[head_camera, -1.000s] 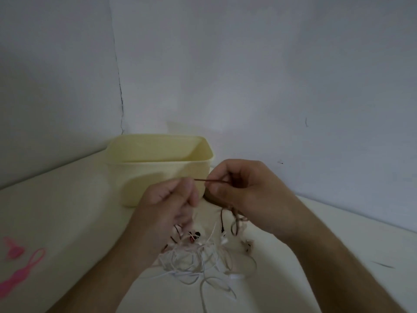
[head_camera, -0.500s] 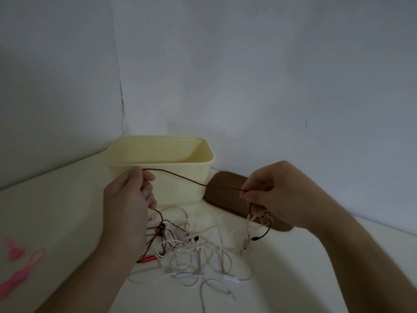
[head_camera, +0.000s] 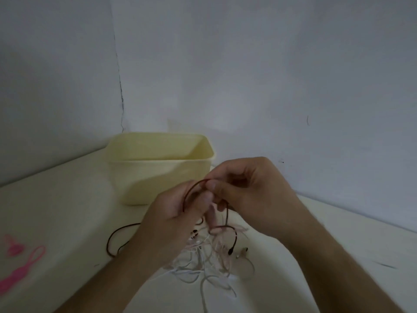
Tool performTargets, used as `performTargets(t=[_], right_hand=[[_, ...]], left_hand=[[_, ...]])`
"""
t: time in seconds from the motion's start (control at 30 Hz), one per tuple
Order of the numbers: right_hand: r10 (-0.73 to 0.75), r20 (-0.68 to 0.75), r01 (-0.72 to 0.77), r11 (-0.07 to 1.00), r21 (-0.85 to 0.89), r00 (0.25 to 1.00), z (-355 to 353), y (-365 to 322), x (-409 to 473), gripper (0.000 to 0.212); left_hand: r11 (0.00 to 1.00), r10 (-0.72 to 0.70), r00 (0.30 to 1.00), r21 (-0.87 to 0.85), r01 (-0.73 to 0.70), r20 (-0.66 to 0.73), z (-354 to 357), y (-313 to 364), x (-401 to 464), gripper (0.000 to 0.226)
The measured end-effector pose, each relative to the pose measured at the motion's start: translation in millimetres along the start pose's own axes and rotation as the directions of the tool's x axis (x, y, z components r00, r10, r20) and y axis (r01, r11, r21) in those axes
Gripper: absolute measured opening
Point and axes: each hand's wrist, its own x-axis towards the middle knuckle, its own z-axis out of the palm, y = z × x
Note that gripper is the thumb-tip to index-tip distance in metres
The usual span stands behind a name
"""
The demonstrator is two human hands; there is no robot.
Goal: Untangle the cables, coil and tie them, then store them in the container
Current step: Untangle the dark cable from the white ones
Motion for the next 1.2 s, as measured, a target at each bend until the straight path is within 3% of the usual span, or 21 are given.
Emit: performTargets(t=[0.07,0.13,0.23,0.37,0.57,0.7,0.8,0.9,0.97,1.1,1.2], right_hand=[[0.02,-0.029,-0.023,0.995,-0.101,0.999,-0.1,4.0,2.4,0.015],[0.076,-0.043,-0.081,0.987,-0.14,0.996,-4.1,7.4,3.9,0.016],[0.155,-0.077,-0.169,0.961,-0.22,0.985,-13.2,11.1,4.0,0.019],[0.165,-0.162,-0.216,0.898,-0.385,0.973,-24.5,16.0,4.7,0.017],[0.138,-0.251,-0.245,0.848,-0.469,0.958,-39.9,20.9,4.5,0.026],[0.223,-0.165,-0.277,0.764,-0.583,0.961,-41.3,20.3,2.3,0.026],[0.242,-0.163,-0.291,0.76,-0.581,0.957,-42.0,19.8,2.5,0.022],[0.252,-0.133,-0.285,0.83,-0.479,0.958,-42.9,13.6,2.0,0.023],[0.279,-0.071,-0.284,0.878,-0.386,0.958,-40.4,6.4,-0.4,0.028],[0.258,-0.053,-0.261,0.904,-0.34,0.965,-33.3,0.8,-2.2,0.031],[0.226,-0.052,-0.231,0.919,-0.318,0.973,-28.3,-1.4,-1.5,0.029]], left_hand=[[0.966,-0.137,0.987,-0.232,0.115,-0.083,-4.1,-1.2,3.3,0.03],[0.844,-0.229,0.965,-0.521,0.131,-0.127,-13.2,2.3,8.6,0.033],[0.657,-0.377,0.919,-0.732,0.181,-0.111,-27.4,1.7,14.3,0.037],[0.561,-0.493,0.856,-0.809,0.176,-0.156,-36.0,-7.5,16.0,0.039],[0.606,-0.535,0.806,-0.78,0.156,-0.254,-36.5,-10.0,17.4,0.04],[0.643,-0.526,0.787,-0.756,0.12,-0.322,-36.5,-8.9,16.7,0.037],[0.71,-0.549,0.742,-0.683,0.171,-0.385,-37.6,-12.7,18.9,0.035],[0.814,-0.556,0.699,-0.466,0.347,-0.449,-33.2,-17.1,23.2,0.026],[0.847,-0.53,0.71,-0.338,0.41,-0.464,-26.3,-18.5,23.4,0.016],[0.905,-0.352,0.769,0.017,0.426,-0.533,-16.9,-16.9,16.8,0.023],[0.845,-0.156,0.842,0.372,0.384,-0.516,-12.4,-9.7,11.0,0.055]])
